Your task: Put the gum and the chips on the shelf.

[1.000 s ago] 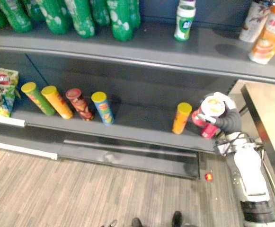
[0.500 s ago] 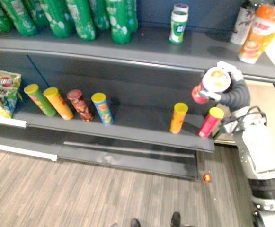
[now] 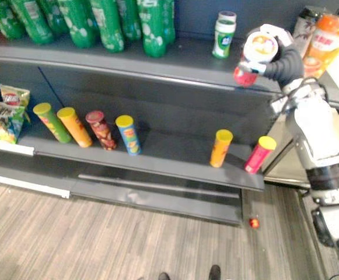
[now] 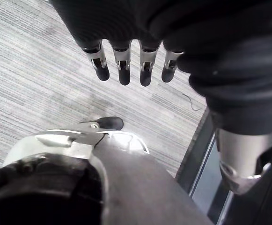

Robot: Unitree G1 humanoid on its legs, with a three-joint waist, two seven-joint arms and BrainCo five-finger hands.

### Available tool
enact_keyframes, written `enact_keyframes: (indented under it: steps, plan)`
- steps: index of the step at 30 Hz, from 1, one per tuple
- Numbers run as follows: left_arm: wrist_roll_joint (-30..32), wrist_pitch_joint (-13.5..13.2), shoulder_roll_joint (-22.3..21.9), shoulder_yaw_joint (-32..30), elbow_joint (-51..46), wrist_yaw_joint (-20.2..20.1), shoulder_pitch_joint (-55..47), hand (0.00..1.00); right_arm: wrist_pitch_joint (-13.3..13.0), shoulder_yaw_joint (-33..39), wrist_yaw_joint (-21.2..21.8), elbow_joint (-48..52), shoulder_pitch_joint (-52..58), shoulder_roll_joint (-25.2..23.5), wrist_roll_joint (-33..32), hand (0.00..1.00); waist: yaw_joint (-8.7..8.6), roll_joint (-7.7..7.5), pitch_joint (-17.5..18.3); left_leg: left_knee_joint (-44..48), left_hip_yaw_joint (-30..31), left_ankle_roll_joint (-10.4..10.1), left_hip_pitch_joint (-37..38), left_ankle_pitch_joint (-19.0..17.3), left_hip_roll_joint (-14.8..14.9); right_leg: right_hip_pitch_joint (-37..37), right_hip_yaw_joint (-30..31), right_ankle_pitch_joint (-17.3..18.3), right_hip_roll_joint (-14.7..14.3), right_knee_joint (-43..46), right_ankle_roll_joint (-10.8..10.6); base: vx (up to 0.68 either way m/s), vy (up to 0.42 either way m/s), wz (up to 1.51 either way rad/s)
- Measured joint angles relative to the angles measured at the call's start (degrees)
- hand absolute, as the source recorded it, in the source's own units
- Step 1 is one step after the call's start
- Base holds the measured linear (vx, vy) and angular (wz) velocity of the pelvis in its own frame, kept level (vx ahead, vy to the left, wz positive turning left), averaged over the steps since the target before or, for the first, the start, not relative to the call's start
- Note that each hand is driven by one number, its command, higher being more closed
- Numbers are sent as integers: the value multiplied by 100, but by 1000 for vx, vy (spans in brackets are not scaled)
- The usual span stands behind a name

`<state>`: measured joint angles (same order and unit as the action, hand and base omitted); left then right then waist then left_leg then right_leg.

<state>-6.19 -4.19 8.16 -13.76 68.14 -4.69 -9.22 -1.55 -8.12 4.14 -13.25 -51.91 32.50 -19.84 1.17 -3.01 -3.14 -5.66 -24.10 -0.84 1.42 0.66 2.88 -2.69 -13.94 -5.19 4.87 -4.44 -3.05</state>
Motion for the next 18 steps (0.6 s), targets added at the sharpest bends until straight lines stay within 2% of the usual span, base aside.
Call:
enact_keyframes:
  steps: [6, 11, 18]
  plan:
    - [-45, 66, -2, 6, -37, -24, 5, 0, 261, -362, 3, -1109, -891, 88, -302, 100, 66, -1, -1, 24, 7, -11, -24, 11, 9, 3, -1, -28, -22, -54, 11, 0, 0, 0]
    - [-224, 114, -2, 7, -35, -27, 51, 0, 355, -382, 13, -1866, -1318, -12, -295, 100, 120, -6, -8, 24, 11, -11, -26, 11, 19, 2, -1, -28, -33, -55, 12, 0, 0, 0]
    - [-265, 114, -2, -4, -51, -20, 177, 0, 497, -352, 14, -2521, -1585, -449, -254, 100, 125, -15, -154, -4, 32, -18, -30, 15, 33, -1, -3, -27, -45, -54, 12, -1, 0, 1]
